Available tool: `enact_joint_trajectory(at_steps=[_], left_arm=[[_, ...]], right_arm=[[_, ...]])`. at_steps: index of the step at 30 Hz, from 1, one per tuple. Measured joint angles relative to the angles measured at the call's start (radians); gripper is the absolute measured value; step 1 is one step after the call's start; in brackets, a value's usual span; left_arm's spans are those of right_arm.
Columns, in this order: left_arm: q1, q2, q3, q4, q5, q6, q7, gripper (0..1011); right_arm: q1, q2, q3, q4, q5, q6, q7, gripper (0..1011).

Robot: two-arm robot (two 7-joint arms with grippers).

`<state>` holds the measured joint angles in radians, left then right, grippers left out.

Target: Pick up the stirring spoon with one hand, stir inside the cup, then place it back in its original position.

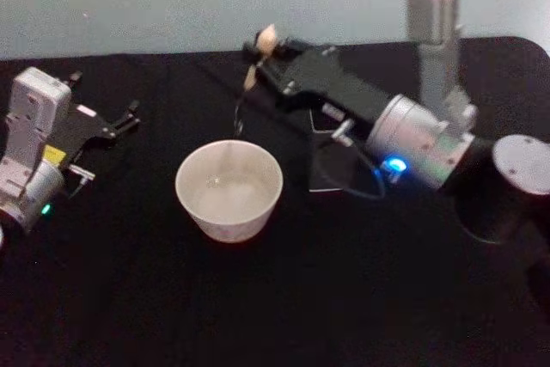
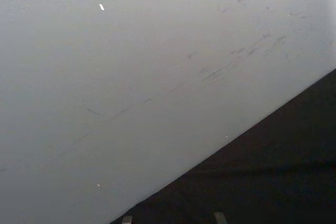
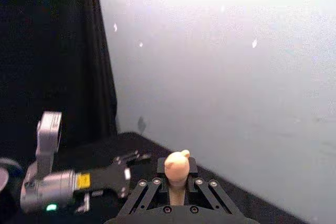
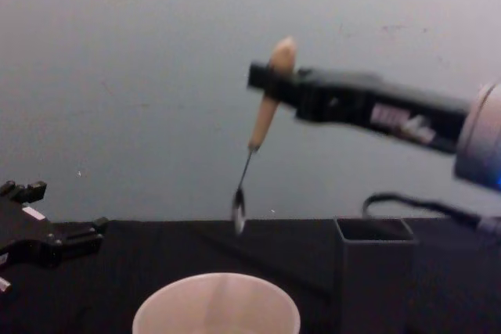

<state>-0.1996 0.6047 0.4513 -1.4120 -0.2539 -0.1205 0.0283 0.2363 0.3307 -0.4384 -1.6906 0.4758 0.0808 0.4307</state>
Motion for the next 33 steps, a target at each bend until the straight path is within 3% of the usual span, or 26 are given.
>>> enact_joint_trajectory(at_steps=[9,20,33], left_arm=[[0.000,0.000,0.000,0.000,0.000,0.000,0.000,1001],[0.000,0.000,0.000,0.000,0.000,0.000,0.000,1001],[0.000,0.000,0.000,0.000,0.000,0.000,0.000,1001]], right_arm=[[-0.041,0.069,0.065,-0.100,0.040,0.017,-0.056,195],[-0.109,0.143,0.130,-0.165,0.055,0.025,-0.098,195],[-0.137,0.147,0.150,-0.152,0.037,0.053,-0.135,195]])
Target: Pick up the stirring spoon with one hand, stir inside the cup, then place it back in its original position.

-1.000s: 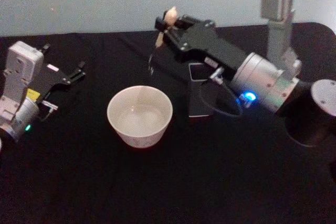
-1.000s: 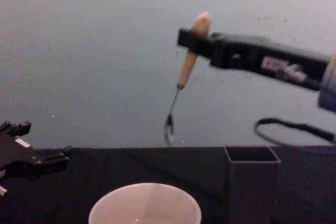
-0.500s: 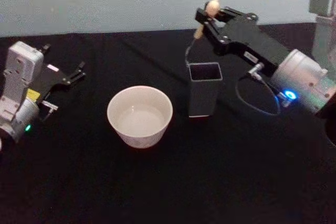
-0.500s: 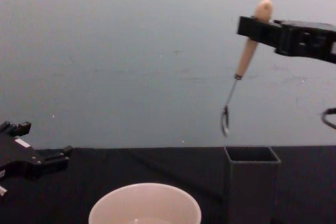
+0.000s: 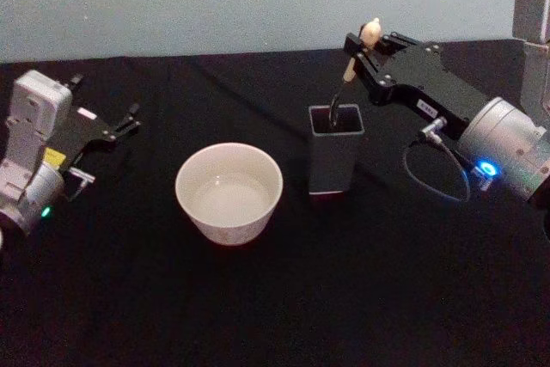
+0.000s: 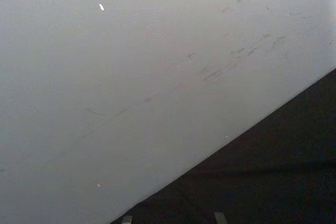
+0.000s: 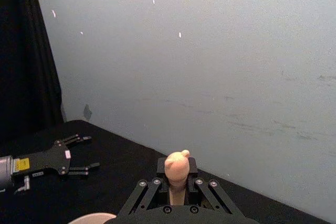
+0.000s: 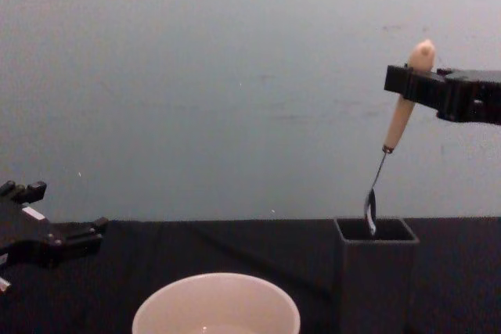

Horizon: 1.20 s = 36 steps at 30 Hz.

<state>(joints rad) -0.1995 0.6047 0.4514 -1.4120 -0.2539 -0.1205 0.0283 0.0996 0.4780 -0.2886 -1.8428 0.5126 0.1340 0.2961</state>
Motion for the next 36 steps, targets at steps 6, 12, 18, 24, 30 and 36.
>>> enact_joint_trajectory(at_steps=[6,12,18,24,30,36], left_arm=[[0.000,0.000,0.000,0.000,0.000,0.000,0.000,1001],[0.000,0.000,0.000,0.000,0.000,0.000,0.000,1001],[0.000,0.000,0.000,0.000,0.000,0.000,0.000,1001],[0.000,0.000,0.000,0.000,0.000,0.000,0.000,1001],[0.000,0.000,0.000,0.000,0.000,0.000,0.000,1001],[0.000,0.000,0.000,0.000,0.000,0.000,0.000,1001]], right_arm=[[-0.002,-0.003,0.001,0.013,-0.007,0.008,-0.002,194],[0.004,-0.015,-0.011,0.040,-0.024,0.017,-0.009,194],[0.015,-0.031,-0.032,0.081,-0.050,0.028,-0.010,195],[0.022,-0.044,-0.049,0.111,-0.071,0.046,-0.013,195],[0.031,-0.059,-0.062,0.143,-0.102,0.053,-0.018,195],[0.038,-0.070,-0.068,0.169,-0.126,0.058,-0.017,195]])
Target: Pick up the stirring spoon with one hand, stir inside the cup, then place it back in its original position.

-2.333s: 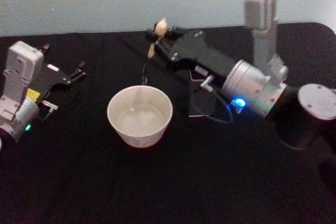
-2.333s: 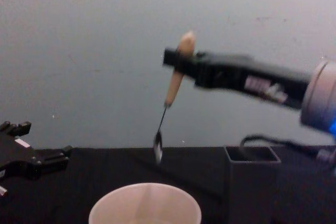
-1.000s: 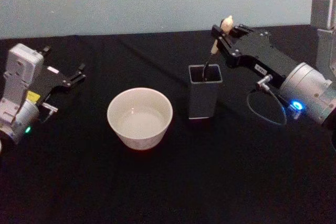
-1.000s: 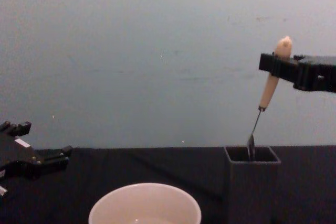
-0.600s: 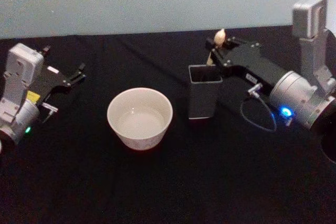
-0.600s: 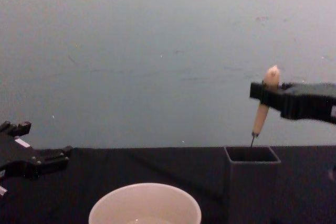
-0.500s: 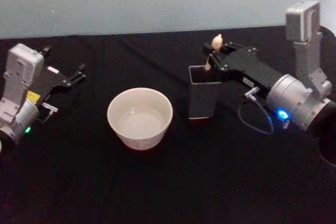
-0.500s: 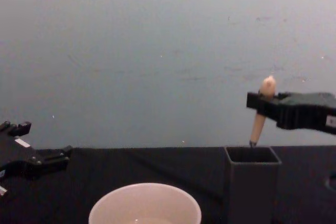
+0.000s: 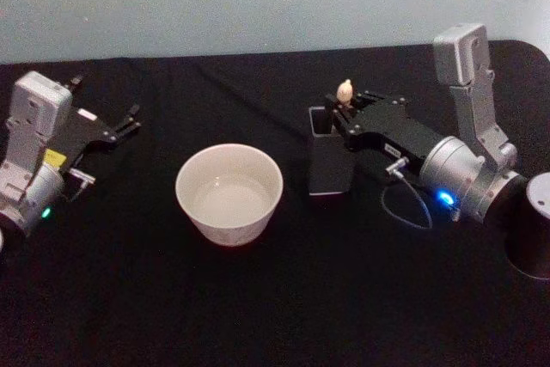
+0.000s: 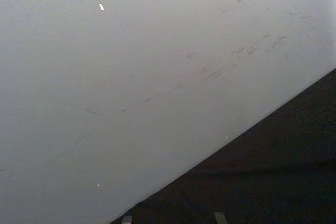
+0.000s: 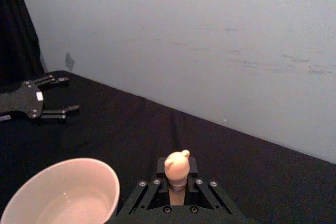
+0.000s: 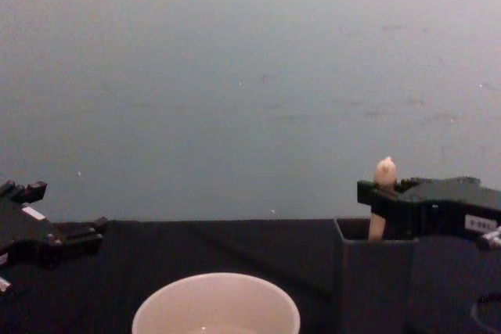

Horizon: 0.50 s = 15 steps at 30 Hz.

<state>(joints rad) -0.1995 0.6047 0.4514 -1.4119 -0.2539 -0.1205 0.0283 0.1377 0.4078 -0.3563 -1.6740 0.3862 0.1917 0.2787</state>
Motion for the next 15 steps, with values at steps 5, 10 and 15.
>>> enact_joint_trajectory(at_steps=[5,10,15], left_arm=[[0.000,0.000,0.000,0.000,0.000,0.000,0.000,1001],[0.000,0.000,0.000,0.000,0.000,0.000,0.000,1001],[0.000,0.000,0.000,0.000,0.000,0.000,0.000,1001]], right_arm=[[0.003,-0.007,-0.006,0.016,-0.027,0.003,0.003,194],[0.004,-0.007,-0.007,0.017,-0.031,0.002,0.004,194],[0.004,-0.007,-0.006,0.016,-0.028,0.002,0.005,195]])
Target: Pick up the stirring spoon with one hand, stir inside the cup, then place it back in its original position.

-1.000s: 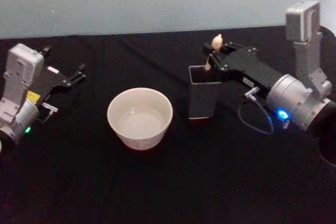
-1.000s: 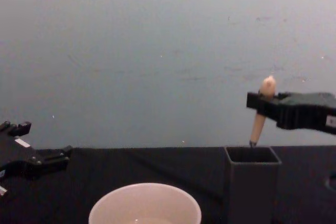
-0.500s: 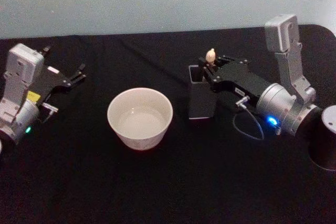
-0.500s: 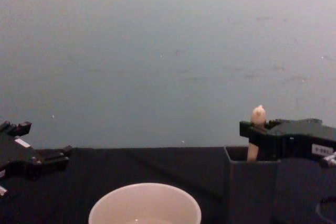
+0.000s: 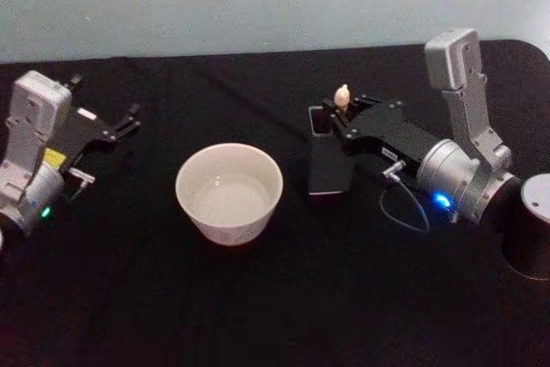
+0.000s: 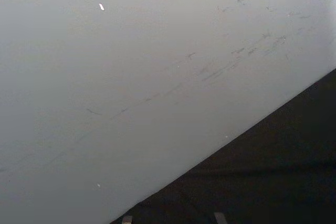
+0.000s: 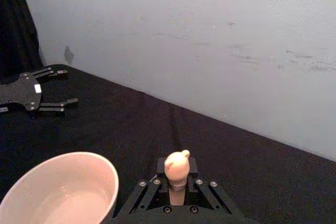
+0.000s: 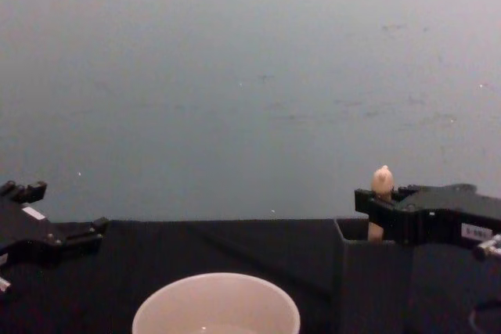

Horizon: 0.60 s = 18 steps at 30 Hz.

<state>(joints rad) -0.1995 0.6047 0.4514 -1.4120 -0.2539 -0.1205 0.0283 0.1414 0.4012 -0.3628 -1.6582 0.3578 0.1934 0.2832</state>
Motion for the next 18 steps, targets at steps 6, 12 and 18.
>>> enact_joint_trajectory(at_steps=[6,12,18], left_arm=[[0.000,0.000,0.000,0.000,0.000,0.000,0.000,1001],[0.000,0.000,0.000,0.000,0.000,0.000,0.000,1001],[0.000,0.000,0.000,0.000,0.000,0.000,0.000,1001]], right_arm=[[0.000,0.000,0.001,-0.001,0.002,0.000,0.000,311],[0.000,0.001,0.001,-0.001,0.005,0.000,0.000,468],[0.000,0.001,0.002,-0.002,0.006,0.000,0.000,669]])
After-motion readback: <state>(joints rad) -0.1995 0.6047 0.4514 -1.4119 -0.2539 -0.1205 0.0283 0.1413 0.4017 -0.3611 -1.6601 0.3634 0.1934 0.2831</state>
